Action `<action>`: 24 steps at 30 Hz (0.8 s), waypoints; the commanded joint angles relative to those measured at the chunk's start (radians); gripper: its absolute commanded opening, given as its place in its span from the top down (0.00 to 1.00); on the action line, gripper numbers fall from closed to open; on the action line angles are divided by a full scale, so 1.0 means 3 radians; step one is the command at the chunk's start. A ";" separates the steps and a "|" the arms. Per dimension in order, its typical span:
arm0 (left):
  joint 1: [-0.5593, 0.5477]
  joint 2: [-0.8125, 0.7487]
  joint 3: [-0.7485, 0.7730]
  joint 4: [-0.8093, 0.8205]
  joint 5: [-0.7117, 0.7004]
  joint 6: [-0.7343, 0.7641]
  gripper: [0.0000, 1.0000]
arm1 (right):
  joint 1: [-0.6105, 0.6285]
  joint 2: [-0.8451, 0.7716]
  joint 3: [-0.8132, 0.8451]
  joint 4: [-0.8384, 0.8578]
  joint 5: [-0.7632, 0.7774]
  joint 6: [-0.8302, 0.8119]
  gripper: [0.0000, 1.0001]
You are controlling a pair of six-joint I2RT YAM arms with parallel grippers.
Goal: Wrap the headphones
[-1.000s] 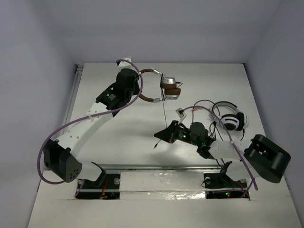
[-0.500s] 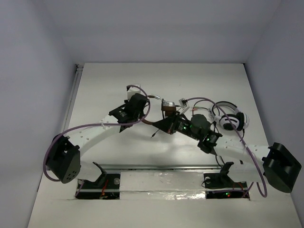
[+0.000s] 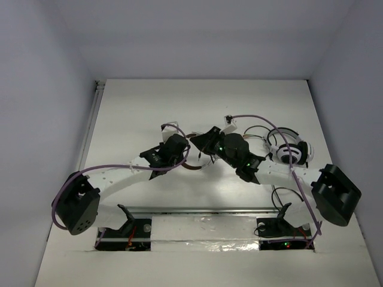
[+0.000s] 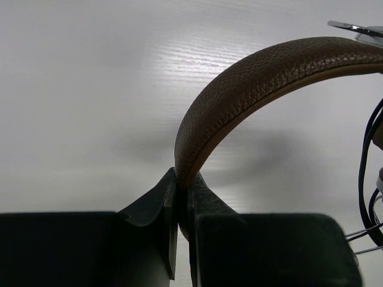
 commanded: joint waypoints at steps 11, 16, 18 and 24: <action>-0.0152 -0.0064 -0.0001 0.0035 0.0291 -0.0191 1.00 | -0.0550 0.0601 0.0476 0.0291 0.0139 -0.0106 0.71; -0.0152 -0.0085 0.0030 -0.0011 0.0327 -0.0202 1.00 | -0.0678 0.0816 0.0588 0.0337 -0.0137 -0.0106 0.64; -0.0152 -0.0085 0.0030 -0.0006 0.0332 -0.0207 1.00 | -0.0678 0.0907 0.0649 0.0332 -0.0198 -0.0116 0.61; -0.0152 -0.0095 0.0060 -0.0047 0.0358 -0.0202 1.00 | -0.0709 0.1127 0.0813 0.0266 -0.0285 -0.0101 0.53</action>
